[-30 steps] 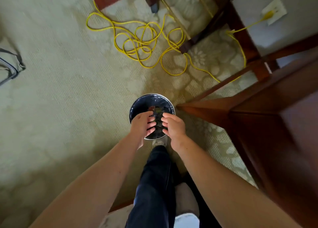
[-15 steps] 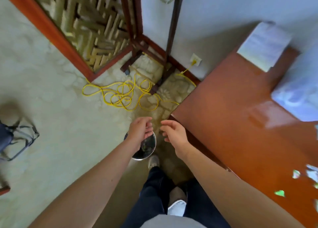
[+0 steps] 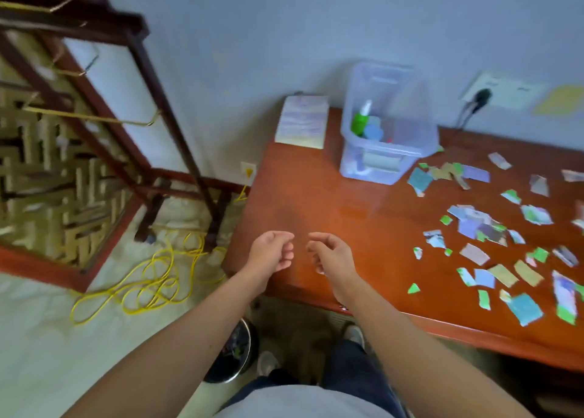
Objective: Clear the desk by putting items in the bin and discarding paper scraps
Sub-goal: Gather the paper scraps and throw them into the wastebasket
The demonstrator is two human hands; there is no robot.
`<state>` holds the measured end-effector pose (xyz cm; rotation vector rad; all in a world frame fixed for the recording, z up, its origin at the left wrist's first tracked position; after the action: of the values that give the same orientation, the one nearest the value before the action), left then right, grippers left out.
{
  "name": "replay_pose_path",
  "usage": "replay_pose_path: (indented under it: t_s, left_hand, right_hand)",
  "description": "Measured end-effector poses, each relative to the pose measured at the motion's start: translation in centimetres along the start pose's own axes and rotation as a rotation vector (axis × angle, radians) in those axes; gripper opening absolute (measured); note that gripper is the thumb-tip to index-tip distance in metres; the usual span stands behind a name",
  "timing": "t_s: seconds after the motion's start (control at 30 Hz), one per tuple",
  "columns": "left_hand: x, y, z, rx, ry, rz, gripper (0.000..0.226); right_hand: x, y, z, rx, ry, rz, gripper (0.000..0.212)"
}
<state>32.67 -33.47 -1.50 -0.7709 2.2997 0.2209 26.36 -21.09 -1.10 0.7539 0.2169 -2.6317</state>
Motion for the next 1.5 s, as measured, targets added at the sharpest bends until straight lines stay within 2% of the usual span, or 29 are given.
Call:
replay_pose_path:
  t_s: [0.27,0.5,0.67,0.83,1.03,1.2,1.33,1.4,1.5]
  left_hand:
    - [-0.2,10.2,-0.5,0.268,0.04,0.252,0.008]
    - [-0.8,17.9,0.7,0.517,0.163,0.425,0.014]
    - [-0.1,21.8,1.9,0.838,0.383,0.522,0.025]
    - [0.8,23.6,3.2,1.18,0.537,0.512,0.032]
    - [1.4,25.0,3.7,1.375,0.67,0.453,0.031]
    - [2.1,25.4,3.9,1.436,0.707,0.433,0.015]
    - [2.6,25.7,3.9,1.417,0.671,0.447,0.011]
    - [3.0,26.0,3.7,1.241,0.536,0.465,0.011]
    - [3.6,26.7,2.8,0.773,0.226,0.479,0.01]
  right_hand:
    - [-1.6,-10.2,-2.0,0.15,0.041,-0.335,0.015]
    - [-2.2,-17.4,-4.3,0.194,0.085,-0.492,0.015]
    - [-1.1,-21.1,-5.7,0.036,0.128,-0.506,0.015]
    - [0.1,-22.5,-7.0,-0.156,0.171,-0.45,0.02]
    - [0.9,-23.4,-7.6,-0.291,0.168,-0.403,0.019]
    - [1.4,-24.1,-8.1,-0.281,0.173,-0.4,0.019]
    - [2.0,-24.4,-8.0,-0.27,0.157,-0.419,0.014]
    - [2.6,-24.7,-7.6,-0.265,0.132,-0.438,0.011]
    - [3.7,-25.6,-6.4,-0.287,0.094,-0.493,0.012]
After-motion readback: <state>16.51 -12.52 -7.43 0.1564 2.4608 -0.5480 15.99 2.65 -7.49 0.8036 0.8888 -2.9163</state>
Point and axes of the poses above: each hand's wrist, its own x-axis towards the middle knuckle, its own y-axis out of the palm, z = x × y, the point moved 2 cm from there along x, towards the middle knuckle, and after that the axes turned 5 degrees about x, right-handed, at the moved point
